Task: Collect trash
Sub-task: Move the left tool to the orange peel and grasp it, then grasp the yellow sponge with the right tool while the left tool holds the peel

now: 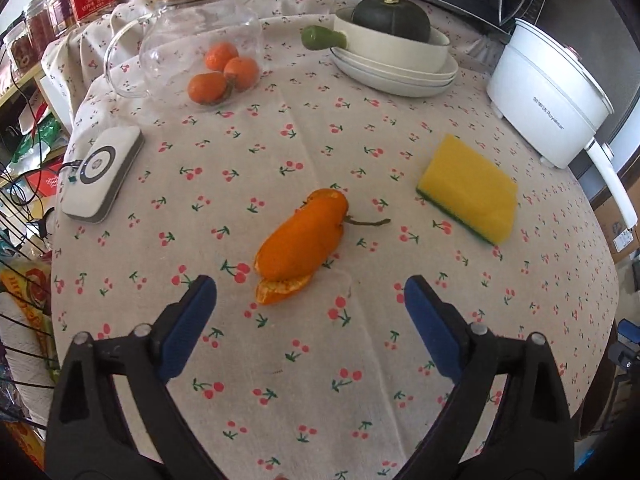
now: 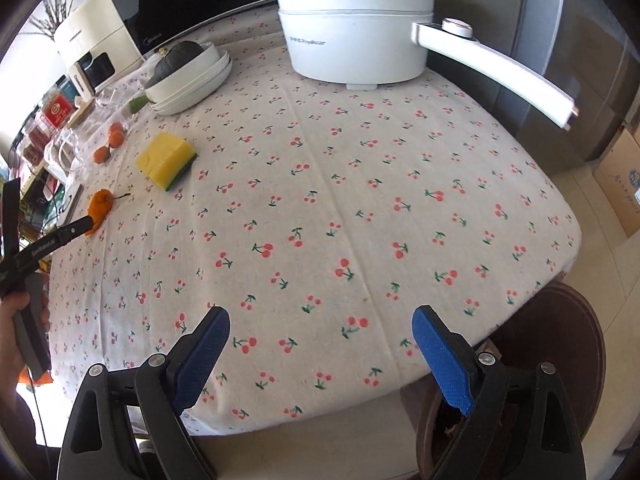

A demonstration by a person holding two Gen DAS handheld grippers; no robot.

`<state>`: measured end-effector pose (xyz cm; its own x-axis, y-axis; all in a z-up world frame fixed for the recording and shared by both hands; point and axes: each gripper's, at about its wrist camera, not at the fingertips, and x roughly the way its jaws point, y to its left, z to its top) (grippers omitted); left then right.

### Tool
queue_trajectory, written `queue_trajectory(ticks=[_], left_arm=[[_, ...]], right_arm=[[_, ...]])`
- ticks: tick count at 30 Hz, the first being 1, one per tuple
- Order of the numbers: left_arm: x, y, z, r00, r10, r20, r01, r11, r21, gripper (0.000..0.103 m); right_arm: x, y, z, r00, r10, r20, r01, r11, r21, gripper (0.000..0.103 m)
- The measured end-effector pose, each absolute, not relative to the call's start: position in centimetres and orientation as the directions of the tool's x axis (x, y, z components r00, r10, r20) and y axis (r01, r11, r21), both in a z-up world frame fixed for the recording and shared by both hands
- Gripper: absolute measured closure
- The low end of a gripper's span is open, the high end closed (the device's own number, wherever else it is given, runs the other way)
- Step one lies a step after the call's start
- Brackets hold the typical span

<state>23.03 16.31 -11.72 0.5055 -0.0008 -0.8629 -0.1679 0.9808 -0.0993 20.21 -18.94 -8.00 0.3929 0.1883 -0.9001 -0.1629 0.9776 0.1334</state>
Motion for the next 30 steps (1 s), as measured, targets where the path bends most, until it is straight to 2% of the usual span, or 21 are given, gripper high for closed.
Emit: queue_trajectory(ticks=[8, 15, 25, 26, 27, 28, 29, 30], left_arm=[[24.9, 17.5, -12.7, 0.504, -0.101, -0.858, -0.055, 0.987, -0.148, 0.043], [24.1, 18.0, -13.1, 0.568, -0.136, -0.812, 0.052, 0.990, -0.129, 0.052], [23.1, 18.6, -13.3, 0.621, -0.146, -0.770, 0.062, 0.989, -0.137, 0.070], [23.1, 18.6, -13.3, 0.621, -0.143, -0.770, 0.054, 0.989, -0.140, 0.072], [23.1, 18.6, -13.3, 0.622, -0.139, -0.771, 0.048, 0.989, -0.140, 0.072], [23.1, 18.4, -13.3, 0.621, -0.134, -0.773, 0.045, 0.990, -0.135, 0.074], [23.1, 18.2, -13.3, 0.617, -0.125, -0.777, 0.044, 0.991, -0.125, 0.077], [22.9, 18.0, -13.2, 0.612, -0.117, -0.782, 0.044, 0.992, -0.115, 0.078]], right_arm=[[25.6, -12.7, -7.9, 0.424, 0.288, -0.858, -0.361, 0.923, 0.131, 0.007], [29.5, -6.5, -9.7, 0.431, 0.354, -0.830, -0.540, 0.838, 0.076, 0.004], [32.4, -0.1, -12.8, 0.462, 0.385, -0.799, -0.666, 0.746, -0.026, 0.006], [32.4, 0.3, -13.0, 0.460, 0.387, -0.800, -0.669, 0.743, -0.026, 0.007], [32.5, 0.7, -13.2, 0.448, 0.380, -0.809, -0.674, 0.738, -0.028, 0.016], [32.4, 1.0, -13.2, 0.461, 0.366, -0.808, -0.672, 0.739, -0.047, 0.021], [32.3, 1.0, -13.1, 0.468, 0.366, -0.804, -0.670, 0.740, -0.053, 0.035], [32.2, 0.8, -12.8, 0.459, 0.378, -0.804, -0.669, 0.743, -0.033, 0.038]])
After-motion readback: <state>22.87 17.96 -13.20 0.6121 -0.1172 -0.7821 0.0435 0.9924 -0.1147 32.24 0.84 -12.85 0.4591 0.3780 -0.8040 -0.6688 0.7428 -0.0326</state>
